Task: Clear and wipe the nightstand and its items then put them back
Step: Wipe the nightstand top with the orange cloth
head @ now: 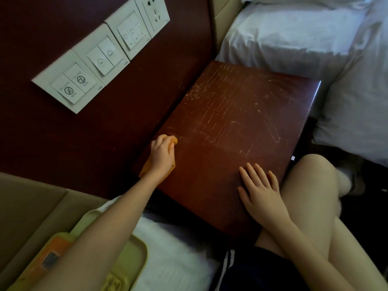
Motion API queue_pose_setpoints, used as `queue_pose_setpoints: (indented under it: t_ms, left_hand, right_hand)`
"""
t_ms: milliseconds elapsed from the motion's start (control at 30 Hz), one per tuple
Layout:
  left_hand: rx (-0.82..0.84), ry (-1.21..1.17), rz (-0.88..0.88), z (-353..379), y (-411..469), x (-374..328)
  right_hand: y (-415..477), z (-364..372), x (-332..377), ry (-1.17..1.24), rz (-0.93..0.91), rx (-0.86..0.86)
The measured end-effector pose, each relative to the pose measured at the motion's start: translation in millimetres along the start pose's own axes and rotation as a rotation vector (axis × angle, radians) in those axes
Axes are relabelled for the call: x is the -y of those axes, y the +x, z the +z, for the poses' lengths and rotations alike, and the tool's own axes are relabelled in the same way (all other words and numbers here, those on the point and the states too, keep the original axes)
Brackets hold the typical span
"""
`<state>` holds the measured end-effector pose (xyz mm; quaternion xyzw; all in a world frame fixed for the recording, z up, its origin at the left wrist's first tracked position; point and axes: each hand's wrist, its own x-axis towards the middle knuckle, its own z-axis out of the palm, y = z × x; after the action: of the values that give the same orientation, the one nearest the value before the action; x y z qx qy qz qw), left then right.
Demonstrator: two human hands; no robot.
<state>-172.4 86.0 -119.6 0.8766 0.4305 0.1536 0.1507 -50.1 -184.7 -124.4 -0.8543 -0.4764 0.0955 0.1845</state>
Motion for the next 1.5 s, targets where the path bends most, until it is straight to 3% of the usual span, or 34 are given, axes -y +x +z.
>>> queue_pose_setpoints:
  t_ms: [167, 433, 533, 767, 867, 1100, 1233, 1500]
  left_hand:
    - [0.044, 0.028, 0.12, -7, -23, 23]
    - [-0.105, 0.017, -0.211, -9, 10, 9]
    - [-0.106, 0.016, -0.251, -3, 14, -8]
    - [0.049, 0.002, 0.106, 11, -28, -16]
    - [0.059, -0.007, 0.18, 6, -38, -5]
    - [-0.101, 0.011, -0.13, 1, -7, -4]
    - [-0.107, 0.011, -0.256, 5, 8, -24]
    - [0.082, -0.03, 0.185, 16, -46, -31]
  right_hand:
    - [-1, 1, -1, -0.007, -0.003, -0.021]
    - [-2, 3, -2, -0.036, -0.016, -0.054]
    - [-2, 3, -2, -0.02, -0.012, -0.024]
    - [-1, 1, -2, -0.011, -0.009, 0.028]
    - [-2, 1, -2, 0.005, -0.001, 0.028]
    - [-2, 2, -4, -0.007, 0.008, 0.044]
    - [-3, 3, -4, 0.0, 0.007, 0.032]
    - [-3, 3, -5, 0.0, 0.012, 0.02]
